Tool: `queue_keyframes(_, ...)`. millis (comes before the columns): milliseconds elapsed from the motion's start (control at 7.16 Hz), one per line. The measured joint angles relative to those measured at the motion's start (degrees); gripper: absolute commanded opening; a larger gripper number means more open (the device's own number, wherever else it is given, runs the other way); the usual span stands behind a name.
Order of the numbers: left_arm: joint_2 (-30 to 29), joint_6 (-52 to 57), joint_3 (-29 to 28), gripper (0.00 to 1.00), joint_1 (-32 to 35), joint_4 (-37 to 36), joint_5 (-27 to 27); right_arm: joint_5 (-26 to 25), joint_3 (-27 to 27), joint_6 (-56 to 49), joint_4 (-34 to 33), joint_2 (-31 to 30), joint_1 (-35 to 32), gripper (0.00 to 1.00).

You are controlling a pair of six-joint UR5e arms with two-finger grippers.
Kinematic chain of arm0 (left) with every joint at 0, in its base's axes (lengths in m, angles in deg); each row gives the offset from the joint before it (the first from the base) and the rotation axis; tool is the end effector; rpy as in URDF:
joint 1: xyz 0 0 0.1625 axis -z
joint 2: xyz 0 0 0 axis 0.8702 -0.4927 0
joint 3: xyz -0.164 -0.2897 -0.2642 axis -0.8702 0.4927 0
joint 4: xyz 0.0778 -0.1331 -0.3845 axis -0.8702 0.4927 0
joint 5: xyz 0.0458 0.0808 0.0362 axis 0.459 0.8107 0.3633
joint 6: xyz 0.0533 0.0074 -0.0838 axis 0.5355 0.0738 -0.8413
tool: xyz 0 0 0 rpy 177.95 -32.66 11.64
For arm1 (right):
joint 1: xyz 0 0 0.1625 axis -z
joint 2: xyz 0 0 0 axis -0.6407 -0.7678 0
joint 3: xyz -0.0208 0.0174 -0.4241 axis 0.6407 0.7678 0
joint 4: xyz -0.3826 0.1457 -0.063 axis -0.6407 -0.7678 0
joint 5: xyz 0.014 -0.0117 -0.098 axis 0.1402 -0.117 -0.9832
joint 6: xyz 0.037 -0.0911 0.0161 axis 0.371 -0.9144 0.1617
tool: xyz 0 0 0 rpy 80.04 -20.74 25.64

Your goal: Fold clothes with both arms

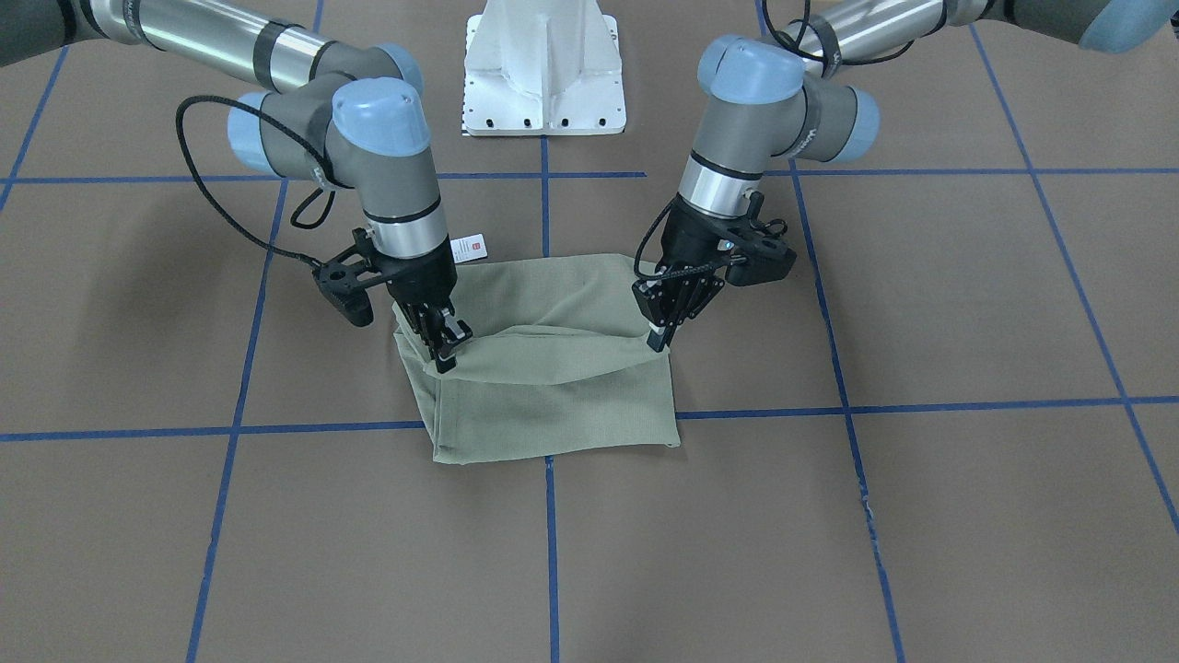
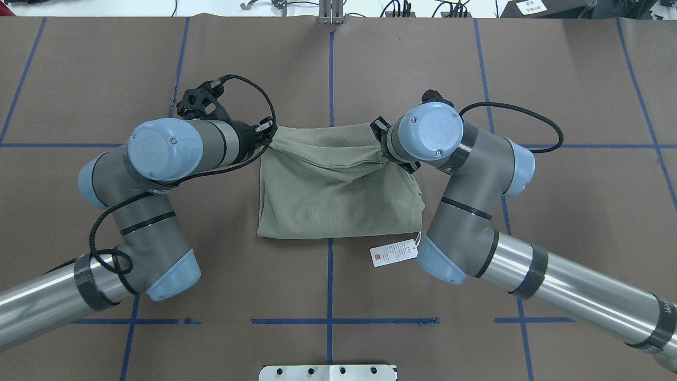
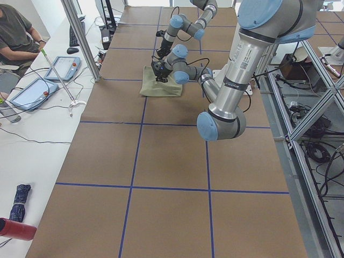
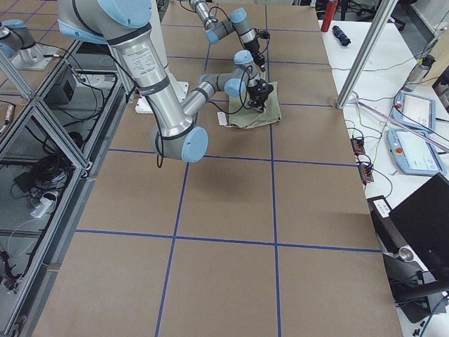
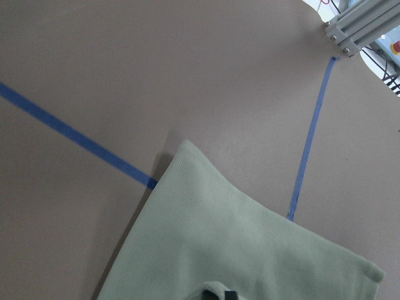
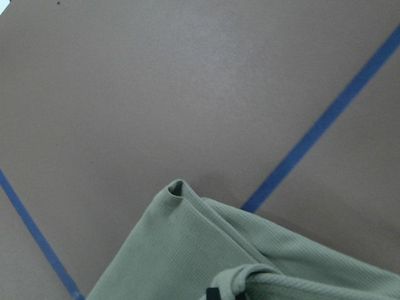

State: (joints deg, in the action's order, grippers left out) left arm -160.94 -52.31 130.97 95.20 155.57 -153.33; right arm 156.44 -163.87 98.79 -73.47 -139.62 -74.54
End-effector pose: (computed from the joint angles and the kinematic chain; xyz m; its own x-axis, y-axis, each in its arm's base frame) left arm 0.4879 -0.5030 0.2546 0.2503 -0.3371 -0.9076 0.6248 0.7723 -0.1145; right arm -0.5210 -0.5141 0.2710 0.2467 0.6814 0.6891 -0.6896 0.6230 -0.3692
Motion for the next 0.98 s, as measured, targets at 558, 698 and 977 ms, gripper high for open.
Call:
queue_keyframes(558,-6.31,11.00,-18.93,0.87,5.58,13.76,-0.35,9.14,10.75,-24.23,8.64,1.61,-8.94,1.00)
queue_keyframes(698,-6.13,13.03,-18.05,0.87,6.32,13.91,-1.25,12.40,10.26,-28.46,8.73,0.47,-11.15,1.00)
queue_keyframes(977,-2.22,16.37,-11.45,0.86,9.35,13.16,-9.10,16.53,4.60,-31.28,8.29,-3.96,-13.44,0.80)
